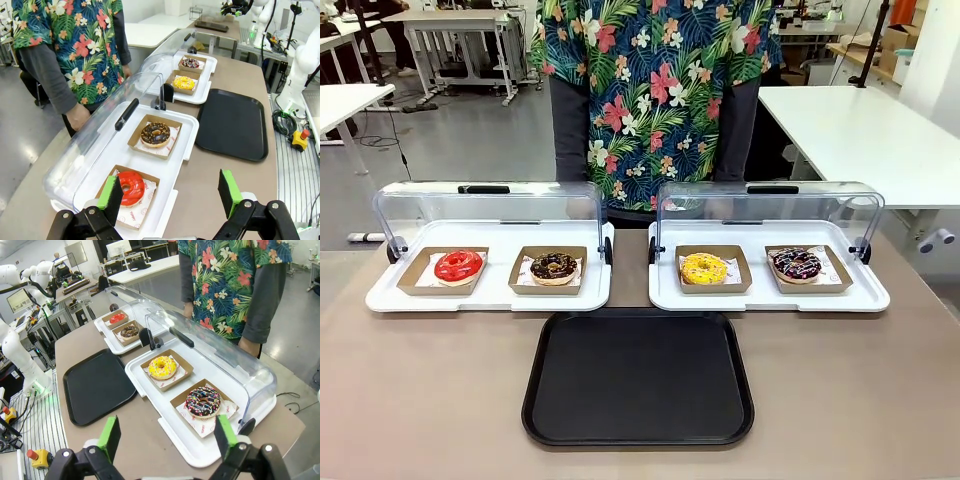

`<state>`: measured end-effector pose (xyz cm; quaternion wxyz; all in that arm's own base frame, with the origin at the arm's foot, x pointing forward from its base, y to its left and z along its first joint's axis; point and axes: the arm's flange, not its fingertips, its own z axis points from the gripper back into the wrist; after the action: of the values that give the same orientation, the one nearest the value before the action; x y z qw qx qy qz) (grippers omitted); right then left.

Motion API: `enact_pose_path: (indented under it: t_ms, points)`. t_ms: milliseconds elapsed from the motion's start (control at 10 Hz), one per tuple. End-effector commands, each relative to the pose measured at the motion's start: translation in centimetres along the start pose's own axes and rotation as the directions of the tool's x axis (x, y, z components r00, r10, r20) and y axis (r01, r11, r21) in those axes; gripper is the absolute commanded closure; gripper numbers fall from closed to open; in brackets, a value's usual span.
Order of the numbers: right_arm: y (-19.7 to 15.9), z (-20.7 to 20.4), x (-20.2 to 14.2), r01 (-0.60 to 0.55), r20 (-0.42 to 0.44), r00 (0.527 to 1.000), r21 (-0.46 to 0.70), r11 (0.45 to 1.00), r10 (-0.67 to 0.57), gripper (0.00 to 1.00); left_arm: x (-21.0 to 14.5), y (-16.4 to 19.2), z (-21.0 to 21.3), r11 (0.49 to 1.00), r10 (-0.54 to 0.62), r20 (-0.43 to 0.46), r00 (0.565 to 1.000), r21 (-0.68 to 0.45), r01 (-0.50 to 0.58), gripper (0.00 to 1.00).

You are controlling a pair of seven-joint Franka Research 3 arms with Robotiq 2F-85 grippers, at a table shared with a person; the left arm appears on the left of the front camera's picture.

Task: Move the fourth donut from the left to the tray.
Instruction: Pick up the Paper togo box containing the Donut indicated by the person and place it on the Handle tray.

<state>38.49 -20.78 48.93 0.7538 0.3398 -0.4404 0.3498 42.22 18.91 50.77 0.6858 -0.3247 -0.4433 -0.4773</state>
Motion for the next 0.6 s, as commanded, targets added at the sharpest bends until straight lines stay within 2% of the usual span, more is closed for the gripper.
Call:
enact_pose_path:
  t_ms: [0,500]
  points:
    - [0.00,-0.07,0.13,-0.016,0.023,1.000,0.003,1.000,0.016,0.00,0.15,0.08,0.07,1.000,-0.004,0.003,1.000,-0.004,0.004,0.00]
    - [0.00,-0.07,0.13,-0.016,0.023,1.000,0.003,1.000,0.016,0.00,0.15,0.08,0.07,1.000,-0.004,0.003,1.000,-0.004,0.004,0.00]
